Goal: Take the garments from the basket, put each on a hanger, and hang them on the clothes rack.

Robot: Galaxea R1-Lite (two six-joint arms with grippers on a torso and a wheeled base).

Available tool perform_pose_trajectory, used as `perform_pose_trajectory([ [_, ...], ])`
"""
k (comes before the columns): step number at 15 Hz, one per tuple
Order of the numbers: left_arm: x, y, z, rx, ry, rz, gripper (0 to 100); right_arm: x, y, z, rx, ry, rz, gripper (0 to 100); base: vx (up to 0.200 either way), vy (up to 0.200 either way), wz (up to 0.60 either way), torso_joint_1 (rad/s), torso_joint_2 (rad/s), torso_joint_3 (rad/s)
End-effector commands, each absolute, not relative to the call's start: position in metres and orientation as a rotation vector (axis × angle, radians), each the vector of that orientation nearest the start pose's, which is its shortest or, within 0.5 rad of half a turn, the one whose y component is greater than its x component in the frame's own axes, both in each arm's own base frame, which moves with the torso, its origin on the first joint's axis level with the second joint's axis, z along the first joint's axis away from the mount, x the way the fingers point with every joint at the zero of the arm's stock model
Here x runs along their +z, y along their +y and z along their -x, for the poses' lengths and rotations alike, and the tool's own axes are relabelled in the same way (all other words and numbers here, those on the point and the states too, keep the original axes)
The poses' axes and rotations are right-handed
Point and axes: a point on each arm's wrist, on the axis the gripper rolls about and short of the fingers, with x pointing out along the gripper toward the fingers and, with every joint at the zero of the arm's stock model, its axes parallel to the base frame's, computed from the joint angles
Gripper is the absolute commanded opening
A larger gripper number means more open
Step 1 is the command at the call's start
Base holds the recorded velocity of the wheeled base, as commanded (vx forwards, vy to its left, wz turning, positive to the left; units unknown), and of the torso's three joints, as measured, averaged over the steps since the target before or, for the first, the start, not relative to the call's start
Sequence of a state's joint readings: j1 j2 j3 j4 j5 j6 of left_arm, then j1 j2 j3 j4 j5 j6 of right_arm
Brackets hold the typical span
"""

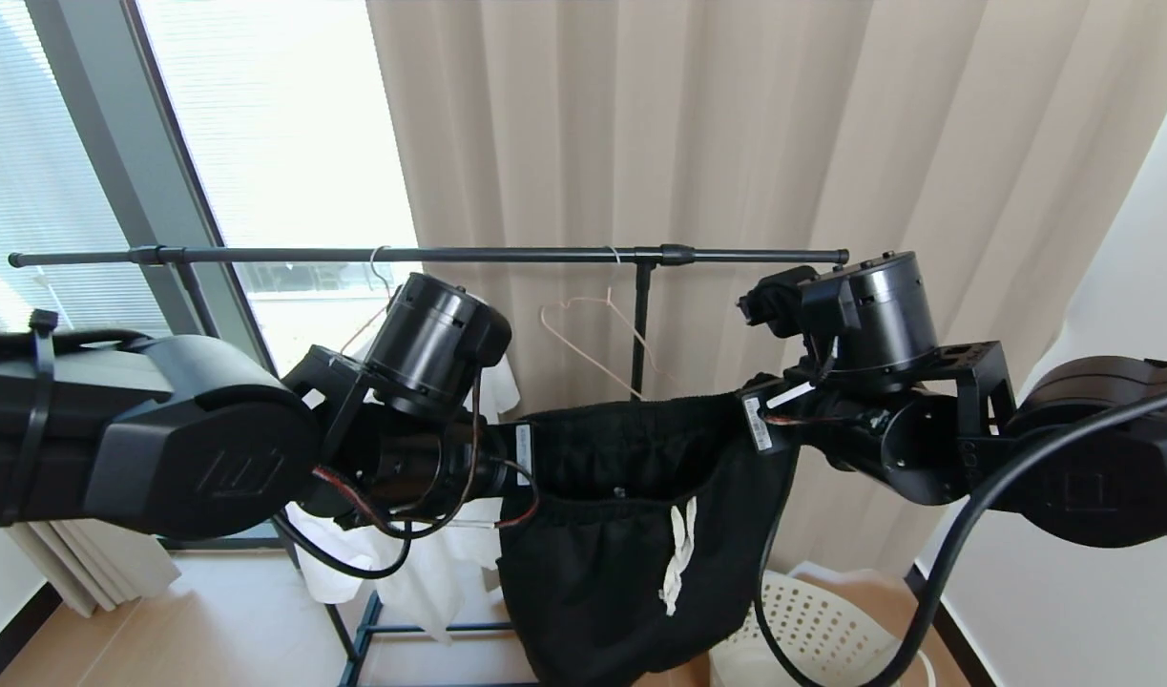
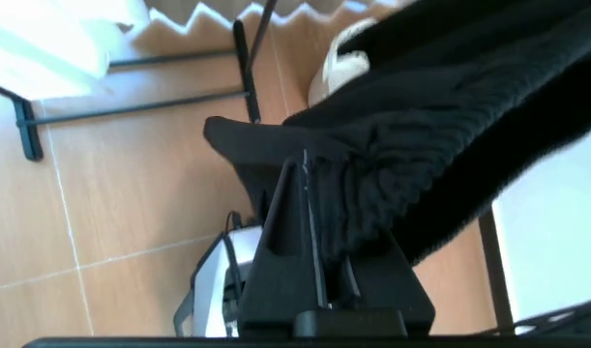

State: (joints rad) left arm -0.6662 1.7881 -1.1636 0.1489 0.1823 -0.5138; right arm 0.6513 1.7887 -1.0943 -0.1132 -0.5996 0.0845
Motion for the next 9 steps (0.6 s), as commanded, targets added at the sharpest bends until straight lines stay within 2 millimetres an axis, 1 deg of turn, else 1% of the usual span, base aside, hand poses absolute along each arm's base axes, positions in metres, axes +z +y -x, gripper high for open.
perform_pose_trajectory([
  [1, 0.185, -0.201, -0.265, -0.256, 0.772, 0.171, 0, 0.189, 0.187, -0.263, 0.037, 0.470, 0.259, 0, 0.000, 0.000, 0.00, 0.000, 0.00, 0.000],
  [4, 0.191, -0.204, -0.269, -0.269, 0.701, 0.195, 0, 0.175, 0.191, -0.254, 0.072, 0.515, 0.327, 0, 0.000, 0.000, 0.00, 0.000, 0.00, 0.000],
  [5, 0.192, -0.206, -0.270, -0.272, 0.685, 0.201, 0, 0.171, 0.191, -0.253, 0.079, 0.525, 0.347, 100, 0.000, 0.000, 0.00, 0.000, 0.00, 0.000],
  [7, 0.196, -0.207, -0.269, -0.243, 0.647, 0.198, 0, 0.158, 0.190, -0.246, 0.139, 0.572, 0.422, 100, 0.000, 0.000, 0.00, 0.000, 0.00, 0.000],
  [9, 0.199, -0.208, -0.270, -0.213, 0.599, 0.207, 0, 0.144, 0.184, -0.237, 0.212, 0.616, 0.522, 100, 0.000, 0.000, 0.00, 0.000, 0.00, 0.000],
])
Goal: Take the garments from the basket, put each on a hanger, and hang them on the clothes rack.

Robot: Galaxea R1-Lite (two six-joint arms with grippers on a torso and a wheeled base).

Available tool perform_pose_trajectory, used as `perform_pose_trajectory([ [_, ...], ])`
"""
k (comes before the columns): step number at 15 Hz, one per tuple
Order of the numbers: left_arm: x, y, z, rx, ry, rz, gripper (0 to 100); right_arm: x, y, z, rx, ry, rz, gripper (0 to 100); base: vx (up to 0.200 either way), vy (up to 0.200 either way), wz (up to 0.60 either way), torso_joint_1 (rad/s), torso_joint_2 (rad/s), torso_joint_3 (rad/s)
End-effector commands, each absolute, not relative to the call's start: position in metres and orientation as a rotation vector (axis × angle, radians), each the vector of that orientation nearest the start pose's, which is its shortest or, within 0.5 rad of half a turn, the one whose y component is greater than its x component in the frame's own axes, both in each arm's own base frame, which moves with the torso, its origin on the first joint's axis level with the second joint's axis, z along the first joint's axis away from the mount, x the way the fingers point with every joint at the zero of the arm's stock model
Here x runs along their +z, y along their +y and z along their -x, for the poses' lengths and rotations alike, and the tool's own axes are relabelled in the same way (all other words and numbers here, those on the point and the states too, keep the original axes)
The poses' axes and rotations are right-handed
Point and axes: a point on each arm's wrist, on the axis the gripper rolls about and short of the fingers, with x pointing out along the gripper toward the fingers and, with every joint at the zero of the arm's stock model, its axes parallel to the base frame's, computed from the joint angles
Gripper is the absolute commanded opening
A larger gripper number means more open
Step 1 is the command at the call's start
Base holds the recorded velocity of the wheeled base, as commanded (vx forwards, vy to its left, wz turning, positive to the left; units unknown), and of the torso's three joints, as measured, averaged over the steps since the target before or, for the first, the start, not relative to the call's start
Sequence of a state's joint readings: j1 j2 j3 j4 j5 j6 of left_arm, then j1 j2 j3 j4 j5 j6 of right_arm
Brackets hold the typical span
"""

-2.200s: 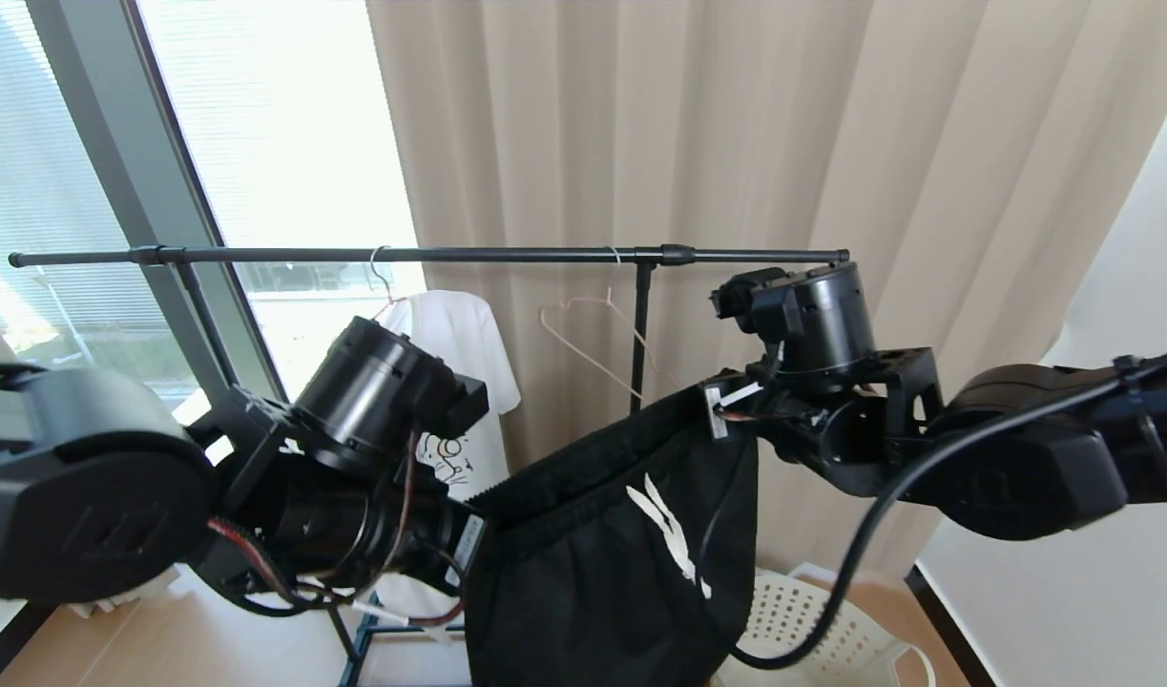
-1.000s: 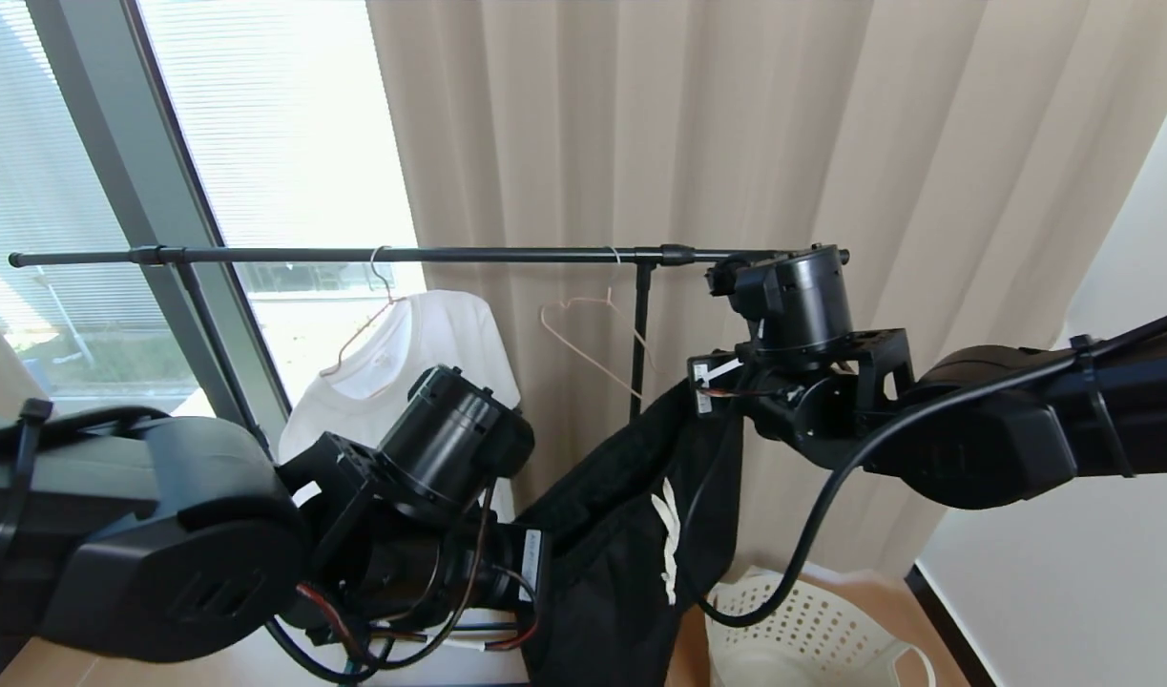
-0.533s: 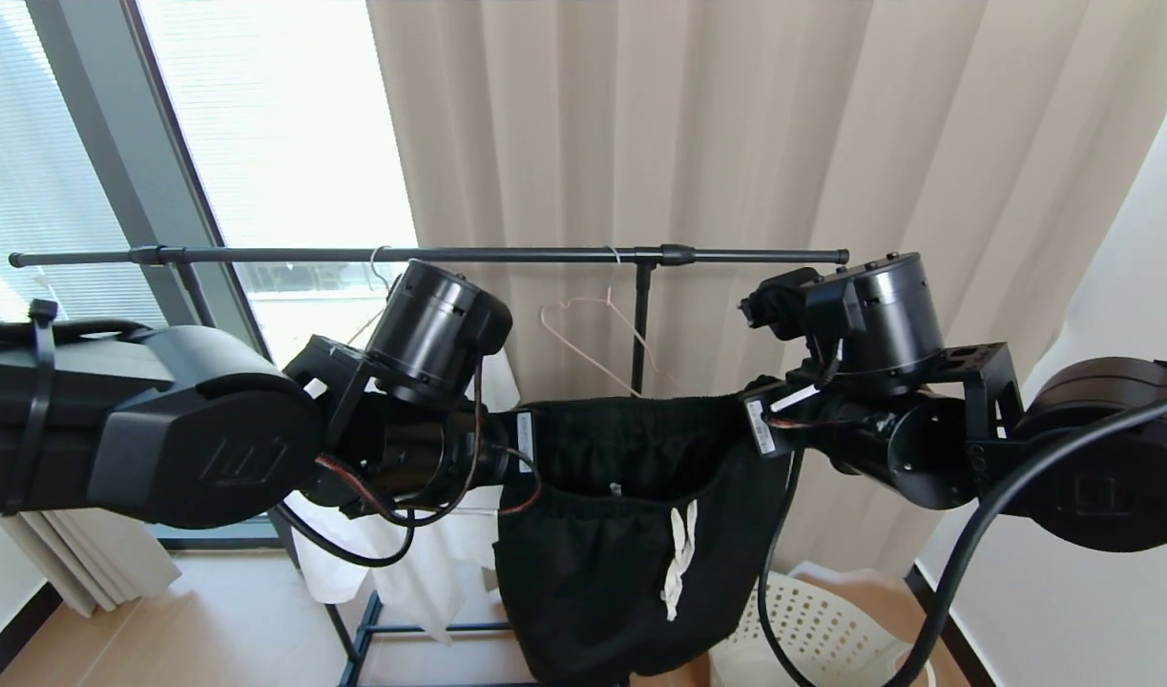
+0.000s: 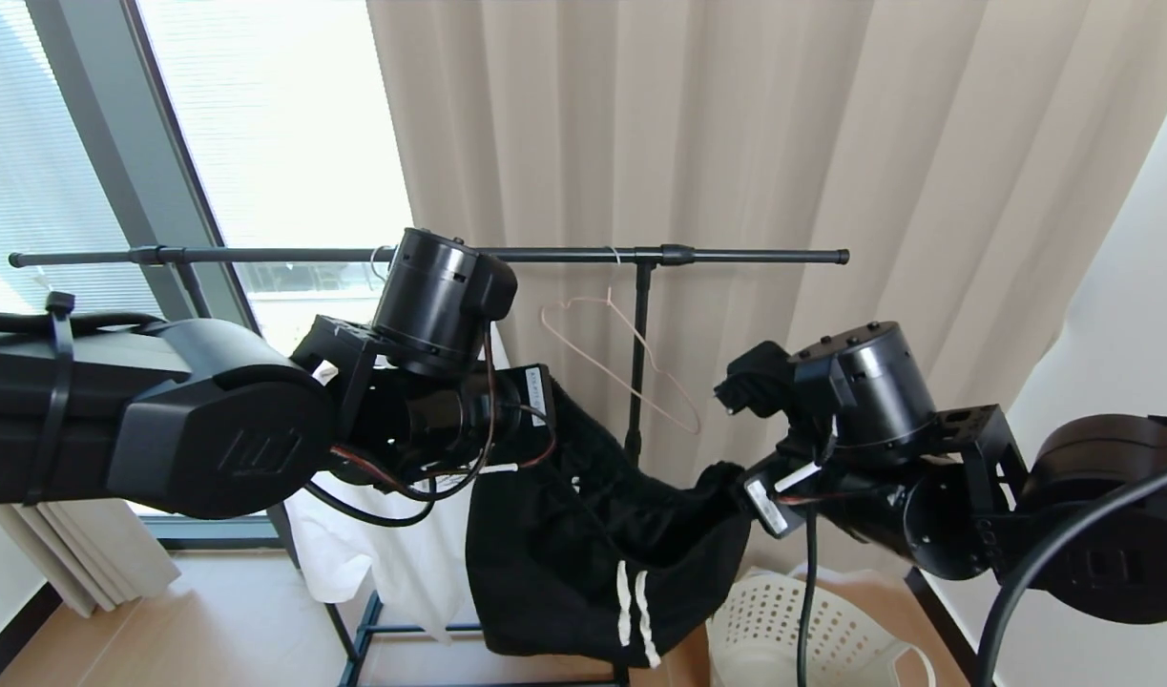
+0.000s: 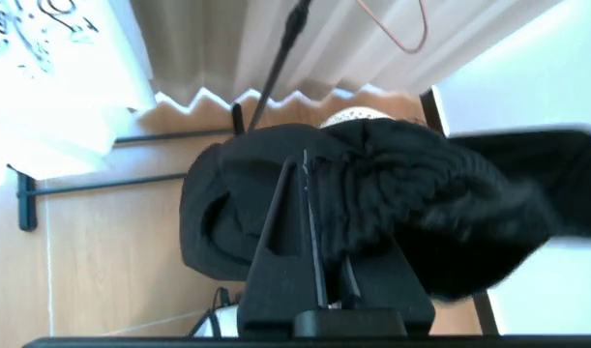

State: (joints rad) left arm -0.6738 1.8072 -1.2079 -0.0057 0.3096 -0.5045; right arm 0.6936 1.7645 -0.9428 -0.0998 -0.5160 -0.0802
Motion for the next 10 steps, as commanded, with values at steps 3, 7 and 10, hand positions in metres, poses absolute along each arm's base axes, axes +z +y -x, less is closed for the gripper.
perform_pose_trajectory([
  [3, 0.202, -0.208, -0.272, -0.195, 0.551, 0.229, 0, 0.127, 0.185, -0.221, 0.425, 0.622, 0.553, 100, 0.000, 0.000, 0.00, 0.000, 0.00, 0.000],
  [7, 0.207, -0.206, -0.272, -0.199, 0.525, 0.247, 0, 0.106, 0.185, -0.206, 0.677, 0.528, 0.575, 100, 0.000, 0.000, 0.00, 0.000, 0.00, 0.000],
  [10, 0.206, -0.206, -0.272, -0.200, 0.527, 0.246, 0, 0.094, 0.191, -0.197, 0.785, 0.481, 0.545, 100, 0.000, 0.000, 0.00, 0.000, 0.00, 0.000],
])
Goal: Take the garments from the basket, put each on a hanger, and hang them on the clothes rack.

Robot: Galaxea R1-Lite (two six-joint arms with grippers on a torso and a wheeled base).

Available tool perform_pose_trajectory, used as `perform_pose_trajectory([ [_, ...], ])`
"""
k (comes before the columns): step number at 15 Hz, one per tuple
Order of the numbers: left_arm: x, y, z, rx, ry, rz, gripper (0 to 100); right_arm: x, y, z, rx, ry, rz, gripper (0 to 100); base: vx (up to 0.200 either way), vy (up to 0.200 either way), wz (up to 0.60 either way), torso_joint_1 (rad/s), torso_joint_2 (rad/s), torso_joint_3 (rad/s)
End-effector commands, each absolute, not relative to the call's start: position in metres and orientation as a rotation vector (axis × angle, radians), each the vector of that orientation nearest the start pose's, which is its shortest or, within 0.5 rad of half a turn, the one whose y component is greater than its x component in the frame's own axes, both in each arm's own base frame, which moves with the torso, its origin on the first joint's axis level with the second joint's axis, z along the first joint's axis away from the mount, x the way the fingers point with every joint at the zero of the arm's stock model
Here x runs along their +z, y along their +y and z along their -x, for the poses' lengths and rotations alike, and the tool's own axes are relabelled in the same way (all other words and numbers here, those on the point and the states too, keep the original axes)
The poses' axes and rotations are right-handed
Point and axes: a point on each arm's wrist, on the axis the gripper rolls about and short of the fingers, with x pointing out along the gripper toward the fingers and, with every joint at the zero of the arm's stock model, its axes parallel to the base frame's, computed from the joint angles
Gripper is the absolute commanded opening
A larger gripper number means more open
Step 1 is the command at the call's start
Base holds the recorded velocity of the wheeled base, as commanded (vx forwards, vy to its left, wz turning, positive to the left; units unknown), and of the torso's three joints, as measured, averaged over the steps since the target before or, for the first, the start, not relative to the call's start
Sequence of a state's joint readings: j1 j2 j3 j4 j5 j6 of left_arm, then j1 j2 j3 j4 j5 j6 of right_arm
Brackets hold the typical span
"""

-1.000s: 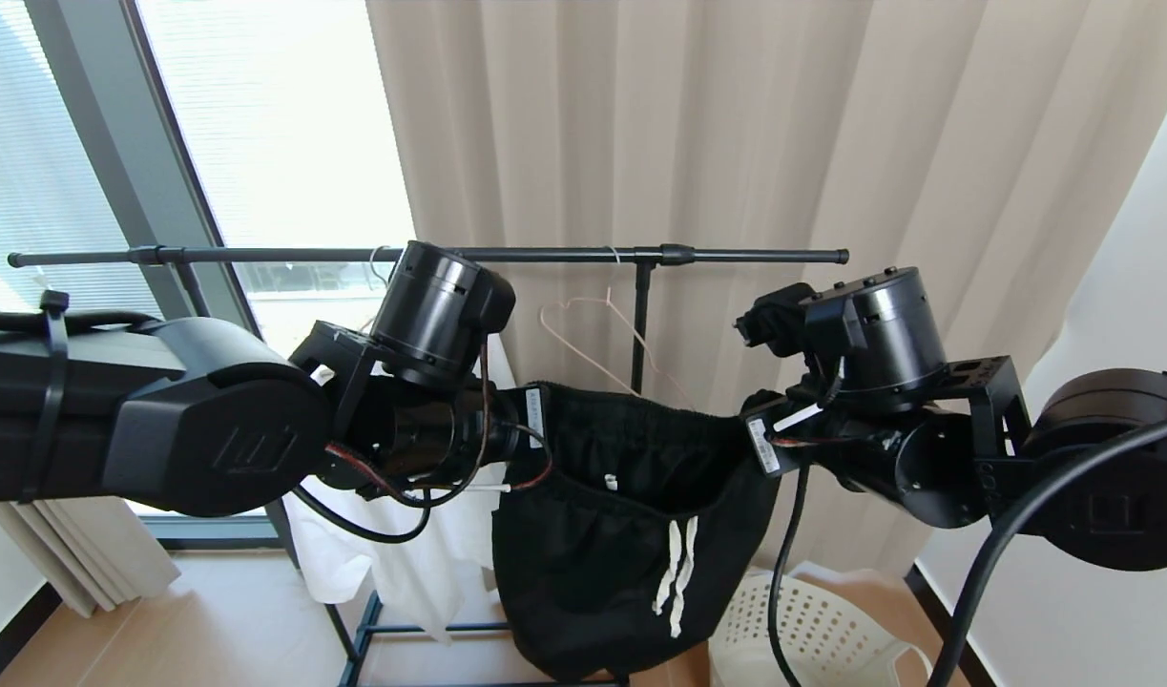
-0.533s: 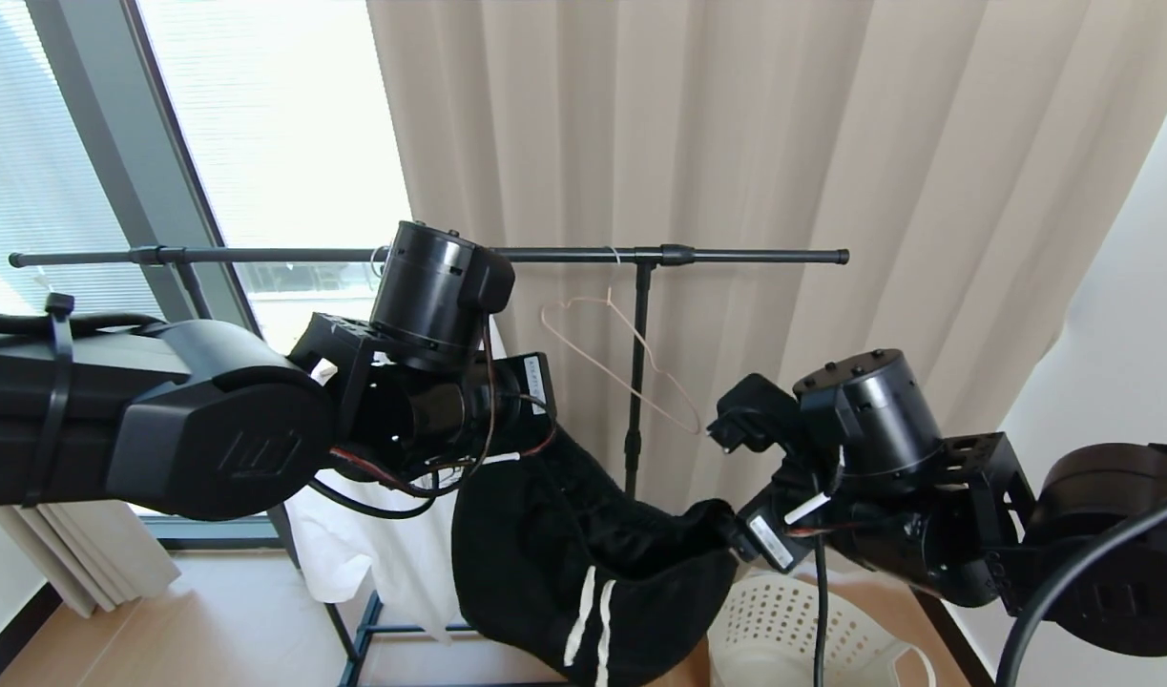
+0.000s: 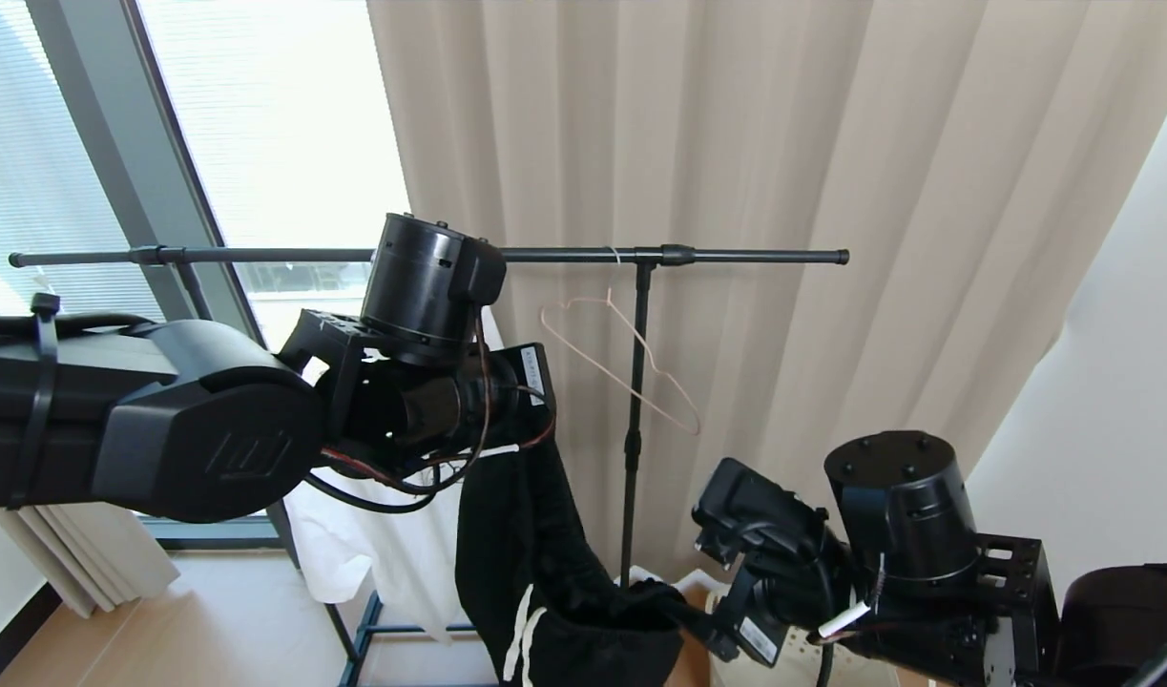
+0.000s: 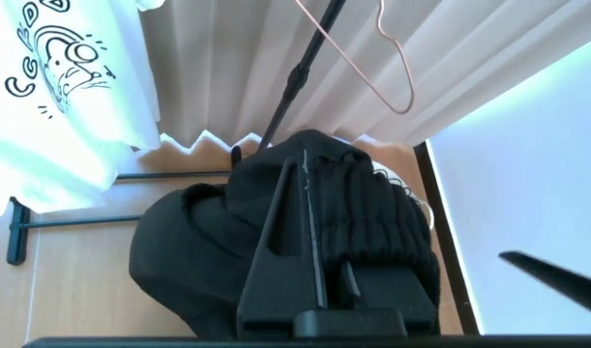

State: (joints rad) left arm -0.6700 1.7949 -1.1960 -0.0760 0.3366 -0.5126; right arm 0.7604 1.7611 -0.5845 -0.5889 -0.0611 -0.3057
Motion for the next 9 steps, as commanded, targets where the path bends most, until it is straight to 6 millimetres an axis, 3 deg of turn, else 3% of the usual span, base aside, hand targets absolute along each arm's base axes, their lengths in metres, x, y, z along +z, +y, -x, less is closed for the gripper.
perform_pose_trajectory([
  [1, 0.2066, -0.2047, -0.2735, -0.195, 0.523, 0.248, 0, 0.0916, 0.1900, -0.1946, 0.829, 0.470, 0.542, 100, 0.000, 0.000, 0.00, 0.000, 0.00, 0.000],
  [5, 0.2057, -0.2030, -0.2756, -0.187, 0.523, 0.246, 0, 0.0919, 0.1875, -0.1879, 0.992, 0.376, 0.503, 100, 0.000, 0.000, 0.00, 0.000, 0.00, 0.000],
  [9, 0.2015, -0.2075, -0.2709, -0.186, 0.530, 0.226, 0, 0.0898, 0.1946, -0.1931, 1.030, 0.342, 0.455, 100, 0.000, 0.000, 0.00, 0.000, 0.00, 0.000],
])
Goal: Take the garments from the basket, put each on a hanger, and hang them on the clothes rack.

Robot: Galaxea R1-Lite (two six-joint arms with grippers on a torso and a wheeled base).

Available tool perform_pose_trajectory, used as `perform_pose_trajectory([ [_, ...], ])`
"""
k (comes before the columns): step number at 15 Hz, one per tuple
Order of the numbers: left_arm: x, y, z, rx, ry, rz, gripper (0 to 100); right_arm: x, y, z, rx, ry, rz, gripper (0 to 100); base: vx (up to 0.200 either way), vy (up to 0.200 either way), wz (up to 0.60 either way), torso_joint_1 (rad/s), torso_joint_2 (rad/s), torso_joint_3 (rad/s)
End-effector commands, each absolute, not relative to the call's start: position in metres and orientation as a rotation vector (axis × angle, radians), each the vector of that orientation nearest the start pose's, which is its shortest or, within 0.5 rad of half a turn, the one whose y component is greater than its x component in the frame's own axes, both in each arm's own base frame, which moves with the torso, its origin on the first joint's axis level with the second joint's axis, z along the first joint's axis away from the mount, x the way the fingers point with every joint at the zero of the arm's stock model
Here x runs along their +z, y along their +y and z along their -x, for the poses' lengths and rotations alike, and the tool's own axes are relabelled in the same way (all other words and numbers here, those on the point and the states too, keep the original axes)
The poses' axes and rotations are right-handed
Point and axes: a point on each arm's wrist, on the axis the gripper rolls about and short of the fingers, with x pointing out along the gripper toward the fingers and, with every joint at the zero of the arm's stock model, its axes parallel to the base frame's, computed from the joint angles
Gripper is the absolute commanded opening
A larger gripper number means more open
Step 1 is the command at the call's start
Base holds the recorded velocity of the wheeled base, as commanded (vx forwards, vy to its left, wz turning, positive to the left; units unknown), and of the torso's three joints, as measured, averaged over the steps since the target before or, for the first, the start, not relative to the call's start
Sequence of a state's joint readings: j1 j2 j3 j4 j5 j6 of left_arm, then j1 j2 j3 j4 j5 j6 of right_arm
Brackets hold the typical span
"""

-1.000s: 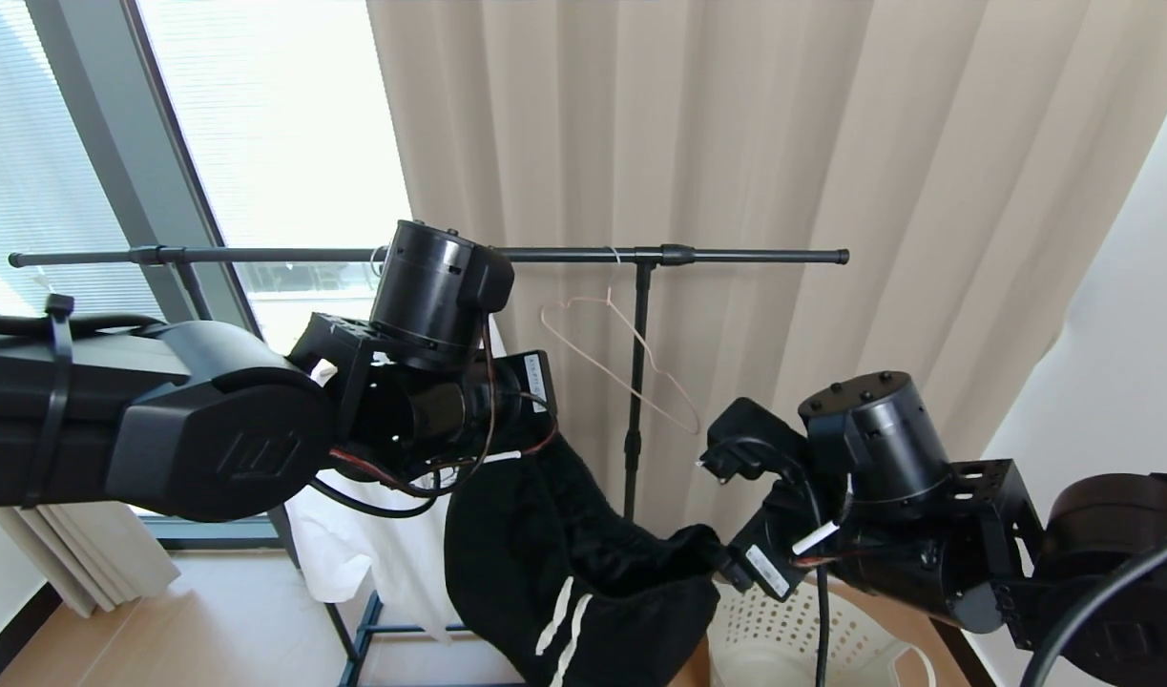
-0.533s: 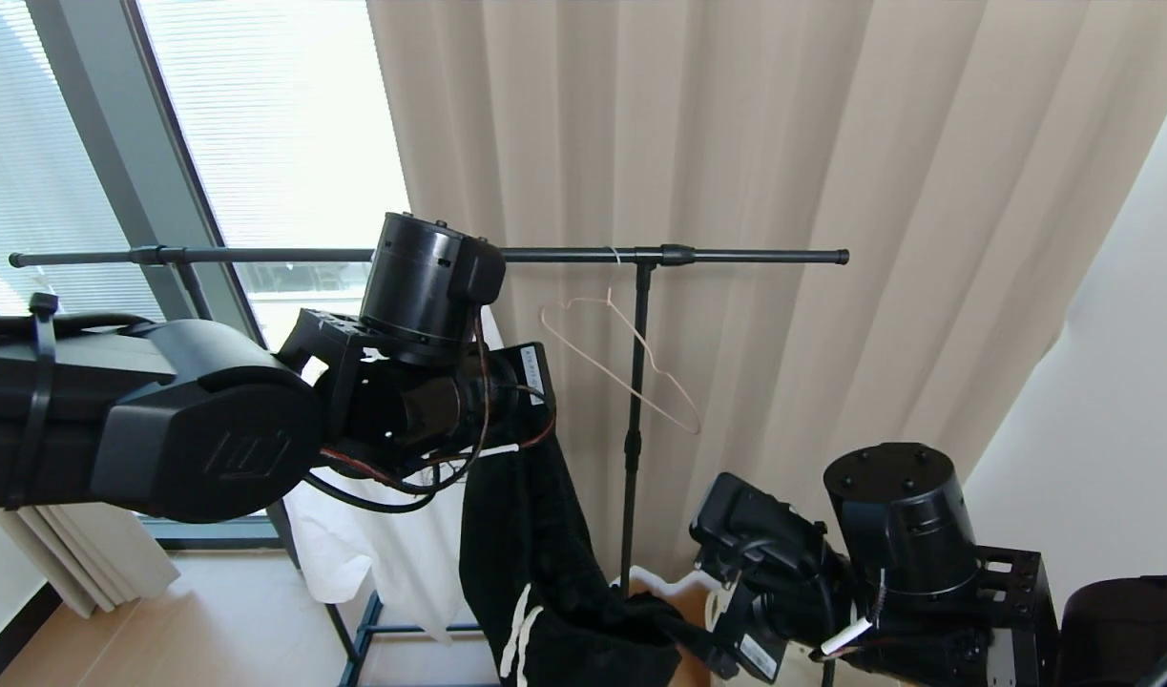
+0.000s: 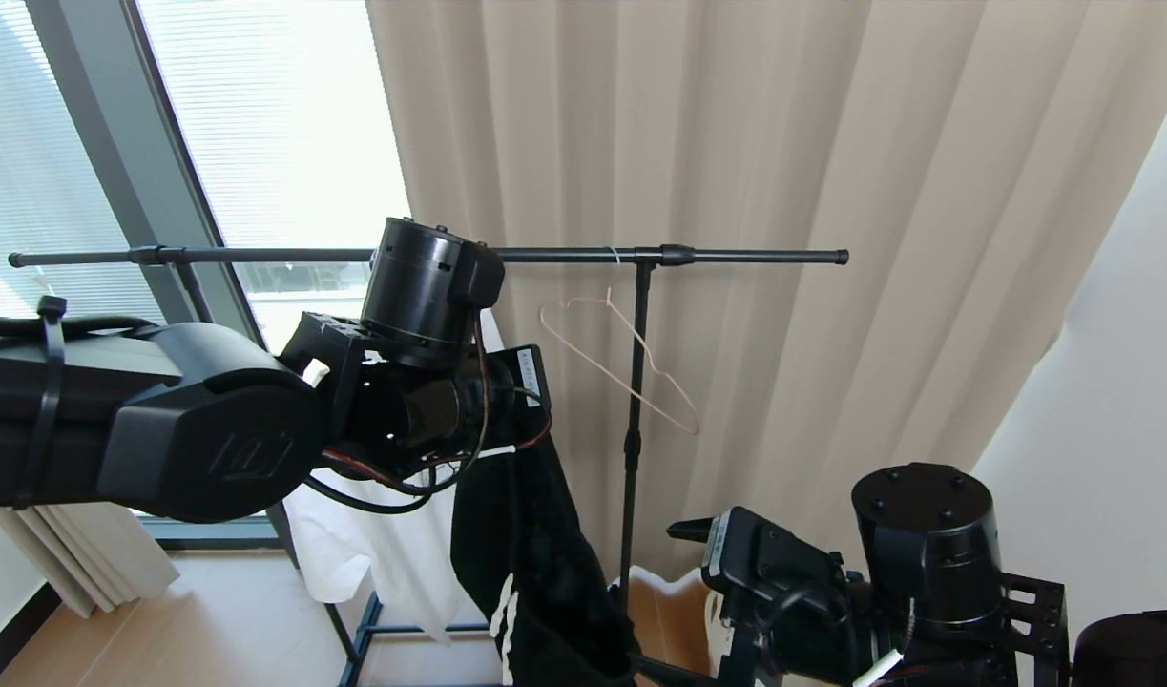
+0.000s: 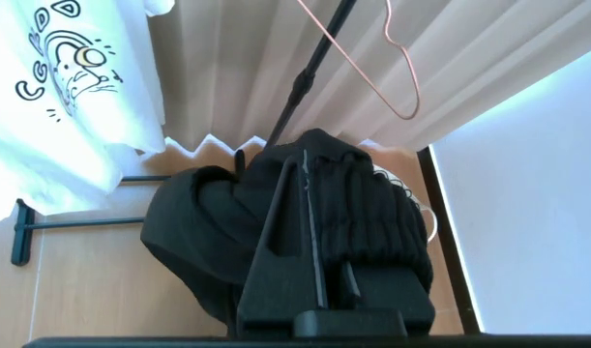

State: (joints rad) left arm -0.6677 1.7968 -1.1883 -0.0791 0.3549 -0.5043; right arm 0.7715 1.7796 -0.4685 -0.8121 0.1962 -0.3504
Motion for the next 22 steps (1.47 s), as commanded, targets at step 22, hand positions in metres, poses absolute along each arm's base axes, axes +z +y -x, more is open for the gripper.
perform_pose_trajectory([
  [22, 0.199, -0.213, -0.263, -0.206, 0.541, 0.212, 0, 0.048, 0.242, -0.228, 0.857, 0.457, 0.270, 100, 0.000, 0.000, 0.00, 0.000, 0.00, 0.000],
])
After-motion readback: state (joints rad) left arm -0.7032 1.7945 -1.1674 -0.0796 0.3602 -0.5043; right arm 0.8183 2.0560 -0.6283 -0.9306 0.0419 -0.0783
